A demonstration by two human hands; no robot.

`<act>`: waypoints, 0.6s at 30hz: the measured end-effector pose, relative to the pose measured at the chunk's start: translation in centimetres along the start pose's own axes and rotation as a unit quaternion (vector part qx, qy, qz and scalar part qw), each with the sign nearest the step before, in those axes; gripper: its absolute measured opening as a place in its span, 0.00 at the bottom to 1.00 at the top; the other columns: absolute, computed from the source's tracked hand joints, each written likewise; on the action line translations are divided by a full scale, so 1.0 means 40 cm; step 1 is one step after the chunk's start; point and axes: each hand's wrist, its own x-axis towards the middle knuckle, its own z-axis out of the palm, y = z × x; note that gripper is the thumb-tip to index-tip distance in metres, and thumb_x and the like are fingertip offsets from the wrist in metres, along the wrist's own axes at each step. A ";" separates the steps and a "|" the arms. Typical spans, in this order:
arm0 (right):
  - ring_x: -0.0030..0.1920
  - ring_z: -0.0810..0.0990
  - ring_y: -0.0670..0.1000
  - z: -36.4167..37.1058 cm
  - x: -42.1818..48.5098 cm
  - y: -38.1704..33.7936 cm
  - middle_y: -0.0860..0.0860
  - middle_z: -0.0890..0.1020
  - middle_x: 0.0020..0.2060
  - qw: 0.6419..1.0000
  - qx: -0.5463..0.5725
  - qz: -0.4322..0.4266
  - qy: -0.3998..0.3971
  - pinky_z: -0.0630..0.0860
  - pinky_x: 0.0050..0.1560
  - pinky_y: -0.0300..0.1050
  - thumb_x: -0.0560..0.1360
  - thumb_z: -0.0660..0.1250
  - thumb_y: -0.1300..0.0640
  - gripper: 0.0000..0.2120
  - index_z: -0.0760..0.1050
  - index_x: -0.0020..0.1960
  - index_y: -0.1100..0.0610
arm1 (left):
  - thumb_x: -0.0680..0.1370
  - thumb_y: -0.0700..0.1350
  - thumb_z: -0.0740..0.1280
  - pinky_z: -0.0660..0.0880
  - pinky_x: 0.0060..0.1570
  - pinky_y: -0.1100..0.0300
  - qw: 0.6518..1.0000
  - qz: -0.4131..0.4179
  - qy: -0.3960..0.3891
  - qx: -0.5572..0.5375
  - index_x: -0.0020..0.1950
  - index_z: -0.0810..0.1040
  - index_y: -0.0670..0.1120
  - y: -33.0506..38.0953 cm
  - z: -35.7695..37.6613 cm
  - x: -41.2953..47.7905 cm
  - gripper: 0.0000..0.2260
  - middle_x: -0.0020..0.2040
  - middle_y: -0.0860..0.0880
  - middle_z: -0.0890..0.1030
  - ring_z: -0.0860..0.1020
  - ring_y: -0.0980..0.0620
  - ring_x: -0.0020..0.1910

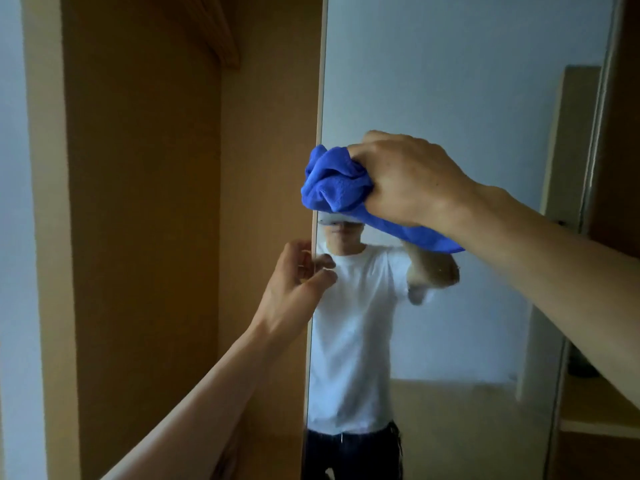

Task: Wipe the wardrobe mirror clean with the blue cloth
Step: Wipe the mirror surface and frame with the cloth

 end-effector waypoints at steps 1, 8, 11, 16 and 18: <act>0.41 0.72 0.55 -0.001 0.001 -0.001 0.46 0.71 0.38 1.000 -0.004 0.003 -0.005 0.65 0.39 0.46 0.73 0.60 0.56 0.06 0.67 0.39 0.46 | 0.70 0.49 0.68 0.79 0.54 0.54 1.000 0.011 0.000 0.002 0.59 0.75 0.55 -0.008 -0.002 0.003 0.18 0.54 0.54 0.85 0.82 0.52 0.54; 0.50 0.81 0.56 -0.006 -0.038 -0.042 0.51 0.84 0.46 0.999 0.007 0.015 -0.029 0.78 0.56 0.56 0.76 0.61 0.57 0.08 0.78 0.48 0.49 | 0.72 0.51 0.71 0.77 0.47 0.52 0.998 0.061 -0.011 0.023 0.59 0.75 0.56 -0.050 -0.014 0.018 0.16 0.47 0.54 0.84 0.82 0.53 0.45; 0.49 0.82 0.55 0.011 -0.056 -0.058 0.50 0.84 0.45 1.000 -0.008 0.008 -0.027 0.79 0.56 0.57 0.77 0.61 0.56 0.07 0.78 0.48 0.48 | 0.70 0.53 0.70 0.80 0.53 0.47 0.998 0.064 -0.007 0.020 0.59 0.75 0.56 -0.063 -0.012 0.013 0.18 0.52 0.52 0.85 0.83 0.51 0.51; 0.35 0.72 0.44 0.103 -0.095 -0.073 0.44 0.74 0.35 0.997 -0.072 -0.017 -0.019 0.66 0.32 0.43 0.72 0.60 0.59 0.09 0.67 0.36 0.47 | 0.71 0.50 0.70 0.77 0.51 0.50 0.997 0.073 -0.012 0.018 0.55 0.77 0.51 -0.084 -0.004 0.002 0.14 0.48 0.49 0.84 0.82 0.48 0.46; 0.35 0.71 0.47 0.144 -0.121 -0.074 0.43 0.71 0.37 0.996 -0.077 -0.037 -0.010 0.63 0.32 0.44 0.69 0.59 0.56 0.05 0.67 0.40 0.45 | 0.70 0.47 0.69 0.73 0.47 0.49 0.995 0.094 -0.020 0.017 0.54 0.76 0.42 -0.084 0.004 -0.007 0.15 0.43 0.47 0.78 0.75 0.48 0.42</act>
